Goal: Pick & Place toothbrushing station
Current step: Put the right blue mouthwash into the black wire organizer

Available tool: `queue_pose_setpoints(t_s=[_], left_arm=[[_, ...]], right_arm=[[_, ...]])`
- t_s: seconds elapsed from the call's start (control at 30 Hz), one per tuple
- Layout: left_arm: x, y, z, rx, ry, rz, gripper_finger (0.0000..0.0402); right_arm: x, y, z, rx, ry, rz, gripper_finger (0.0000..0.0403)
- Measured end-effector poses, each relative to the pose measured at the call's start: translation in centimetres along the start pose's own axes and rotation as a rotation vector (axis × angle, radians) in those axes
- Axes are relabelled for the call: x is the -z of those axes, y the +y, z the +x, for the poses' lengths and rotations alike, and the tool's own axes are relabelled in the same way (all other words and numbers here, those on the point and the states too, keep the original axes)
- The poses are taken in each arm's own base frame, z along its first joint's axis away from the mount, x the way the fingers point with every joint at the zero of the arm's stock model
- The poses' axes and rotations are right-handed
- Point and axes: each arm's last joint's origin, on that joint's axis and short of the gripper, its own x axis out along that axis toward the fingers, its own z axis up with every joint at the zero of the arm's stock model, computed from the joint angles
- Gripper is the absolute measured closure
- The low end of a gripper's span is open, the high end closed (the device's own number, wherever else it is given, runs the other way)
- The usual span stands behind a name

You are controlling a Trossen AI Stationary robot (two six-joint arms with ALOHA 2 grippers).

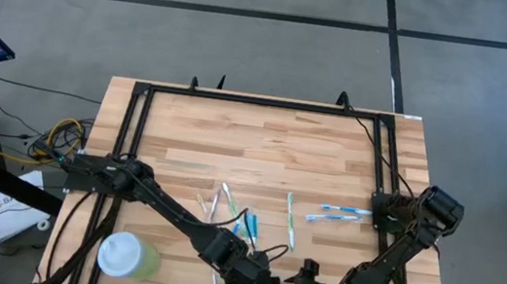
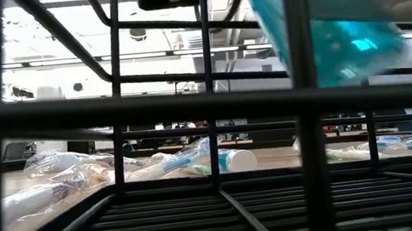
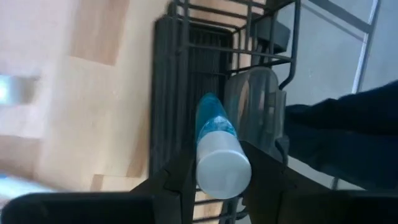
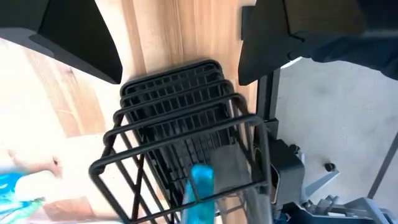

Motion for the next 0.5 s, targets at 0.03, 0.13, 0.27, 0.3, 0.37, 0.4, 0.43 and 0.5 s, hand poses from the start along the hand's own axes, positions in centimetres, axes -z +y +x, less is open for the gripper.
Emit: queue_pose_setpoints(t_s=[0.03, 0.13, 0.27, 0.3, 0.37, 0.4, 0.43, 0.5], left_arm=[[0.04, 0.01, 0.27, 0.000, 0.005, 0.001, 0.0310], [0.04, 0.08, 0.59, 0.001, 0.013, 0.013, 0.0310], [-0.18, 0.32, 0.60, -0.001, 0.012, 0.017, 0.0310], [-0.21, 0.36, 0.61, -0.001, 0.013, 0.019, 0.0310], [-0.43, 0.60, 0.67, -0.003, 0.012, 0.026, 0.0310], [-0.45, 0.63, 0.70, -0.003, 0.012, 0.029, 0.0310], [-0.46, 0.64, 0.71, -0.003, 0.013, 0.032, 0.0310], [-0.50, 0.47, 0.56, -0.001, 0.008, 0.039, 0.0310]], right_arm=[[0.00, 0.00, 0.00, 0.000, 0.000, 0.000, 0.0091], [0.02, 0.01, -0.01, 0.000, 0.000, -0.001, 0.0091], [0.01, -0.06, 0.04, 0.002, 0.001, -0.017, 0.0091], [-0.07, -0.14, 0.11, 0.005, 0.001, -0.016, 0.0091], [-0.21, -0.24, 0.22, 0.008, -0.001, -0.013, 0.0091], [-0.30, -0.31, 0.29, 0.010, -0.003, -0.010, 0.0091], [-0.37, -0.36, 0.35, 0.011, -0.004, -0.007, 0.0091], [-0.45, -0.42, 0.41, 0.013, -0.003, -0.005, 0.0091]])
